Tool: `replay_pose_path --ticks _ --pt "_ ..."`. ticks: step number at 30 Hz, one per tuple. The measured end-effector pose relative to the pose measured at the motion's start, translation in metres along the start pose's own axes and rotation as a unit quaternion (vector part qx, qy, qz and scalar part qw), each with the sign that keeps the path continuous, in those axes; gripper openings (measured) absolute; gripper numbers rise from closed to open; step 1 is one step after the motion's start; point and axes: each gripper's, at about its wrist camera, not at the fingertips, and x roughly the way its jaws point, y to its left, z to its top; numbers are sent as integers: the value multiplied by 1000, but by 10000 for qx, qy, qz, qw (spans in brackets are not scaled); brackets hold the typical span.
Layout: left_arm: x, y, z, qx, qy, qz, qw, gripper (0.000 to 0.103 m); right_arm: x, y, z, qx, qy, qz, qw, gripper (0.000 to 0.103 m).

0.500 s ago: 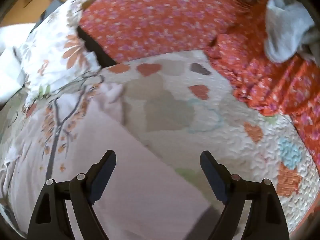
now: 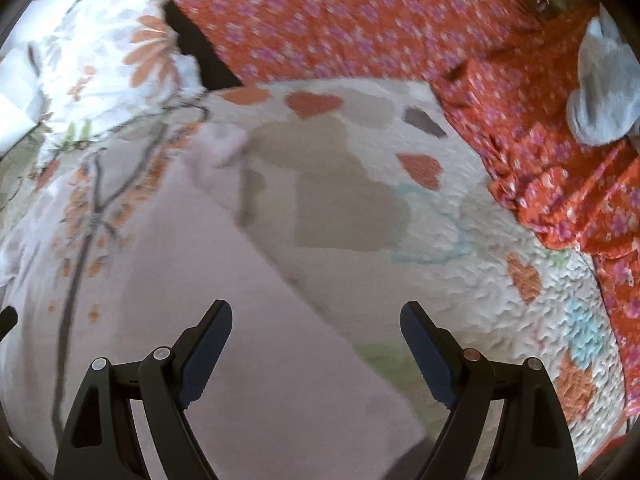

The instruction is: Fold small clothes

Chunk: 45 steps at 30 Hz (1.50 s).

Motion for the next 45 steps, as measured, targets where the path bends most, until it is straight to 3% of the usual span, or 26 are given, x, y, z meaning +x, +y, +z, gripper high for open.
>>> replay_pose_path --ticks 5,7,9,11,14,17,20,22,24,28,33,38,45 --pt "-1 3 -3 48 94 -87 9999 84 17 -31 -22 -81 646 177 9977 90" --pt "-3 2 -5 14 144 -139 9998 84 17 -31 -32 -120 642 457 9968 89" --pt "-6 1 -7 48 111 -144 9998 84 11 -32 -42 -176 675 856 9939 67" --pt "-9 -2 -9 79 61 -153 9998 84 5 -28 -49 -245 680 1181 9904 19" --pt "-13 -6 -11 91 40 -185 9998 84 -7 -29 -59 -232 576 1149 9914 6" --pt "-16 -6 -12 75 29 -194 9998 84 -17 -47 -49 136 538 636 9964 5" --pt "-18 -3 -14 52 37 -175 9998 84 -21 -70 -44 383 333 -1033 9934 5" --pt "-18 -2 -14 -4 61 -187 9998 84 -22 -74 -42 364 202 -2040 9781 7" --pt "-21 -2 -13 -71 57 -248 9997 84 -27 -71 -37 518 185 -1863 9810 9" --pt "-29 -10 -12 -33 -78 -288 9995 84 -34 -21 -24 376 -189 -887 9952 49" --pt "-38 -24 -13 45 -155 -396 9991 84 -36 61 -18 -156 -366 -81 9992 52" --pt "-44 -37 -13 242 -281 -348 9987 84 -33 109 -15 -465 -469 196 9976 57" --pt "-45 -39 -13 328 -272 -337 9985 84 -26 106 -27 -606 -425 190 9971 59"
